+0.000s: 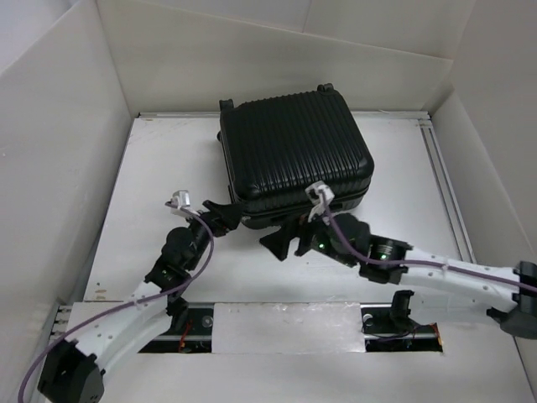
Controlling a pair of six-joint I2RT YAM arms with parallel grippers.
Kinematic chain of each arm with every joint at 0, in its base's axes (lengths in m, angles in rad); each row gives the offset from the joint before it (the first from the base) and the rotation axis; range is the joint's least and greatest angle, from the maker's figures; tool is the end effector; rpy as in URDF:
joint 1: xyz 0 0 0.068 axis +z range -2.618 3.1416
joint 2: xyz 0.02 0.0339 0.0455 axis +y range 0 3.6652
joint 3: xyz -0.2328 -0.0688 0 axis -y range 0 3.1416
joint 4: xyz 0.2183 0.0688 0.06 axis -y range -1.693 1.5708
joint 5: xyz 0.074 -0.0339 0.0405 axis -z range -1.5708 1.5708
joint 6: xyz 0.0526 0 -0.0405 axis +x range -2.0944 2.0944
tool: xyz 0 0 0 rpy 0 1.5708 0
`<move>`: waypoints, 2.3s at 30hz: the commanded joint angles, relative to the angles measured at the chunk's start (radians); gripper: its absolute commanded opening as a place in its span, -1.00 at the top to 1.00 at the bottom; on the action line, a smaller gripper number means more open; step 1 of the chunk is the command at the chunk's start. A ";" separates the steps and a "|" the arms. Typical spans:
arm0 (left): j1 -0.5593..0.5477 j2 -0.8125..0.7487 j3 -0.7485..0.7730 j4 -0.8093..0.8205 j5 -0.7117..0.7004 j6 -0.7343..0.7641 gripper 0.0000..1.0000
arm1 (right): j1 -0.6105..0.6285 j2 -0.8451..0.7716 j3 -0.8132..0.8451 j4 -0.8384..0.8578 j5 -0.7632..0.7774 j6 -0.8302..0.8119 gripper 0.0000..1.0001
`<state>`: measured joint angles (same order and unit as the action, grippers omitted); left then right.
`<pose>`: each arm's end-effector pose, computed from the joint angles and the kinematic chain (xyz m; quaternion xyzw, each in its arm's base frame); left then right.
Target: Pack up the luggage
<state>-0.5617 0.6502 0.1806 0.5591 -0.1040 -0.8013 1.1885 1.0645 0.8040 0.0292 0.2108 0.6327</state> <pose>0.1572 -0.0925 0.2204 -0.1186 0.6644 -0.4371 0.5945 0.1056 0.2330 0.2901 -0.1511 0.7676 0.4370 0.4437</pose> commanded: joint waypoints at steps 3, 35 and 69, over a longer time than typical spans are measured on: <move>0.037 -0.016 0.176 -0.123 -0.192 0.022 -0.68 | -0.148 -0.116 0.089 -0.222 0.185 -0.070 -0.98; 0.474 1.724 2.062 -0.587 0.561 0.166 -0.86 | -1.087 -0.126 0.024 -0.239 -0.431 -0.232 -0.98; 0.393 0.360 0.439 -0.117 0.052 0.020 0.32 | -0.893 0.189 0.291 -0.080 -0.685 -0.272 -1.00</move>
<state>-0.1070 1.1595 0.5243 0.5652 -0.0032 -0.8543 0.1967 1.4082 1.1885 -0.0849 -0.4507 0.3737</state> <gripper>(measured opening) 0.595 0.993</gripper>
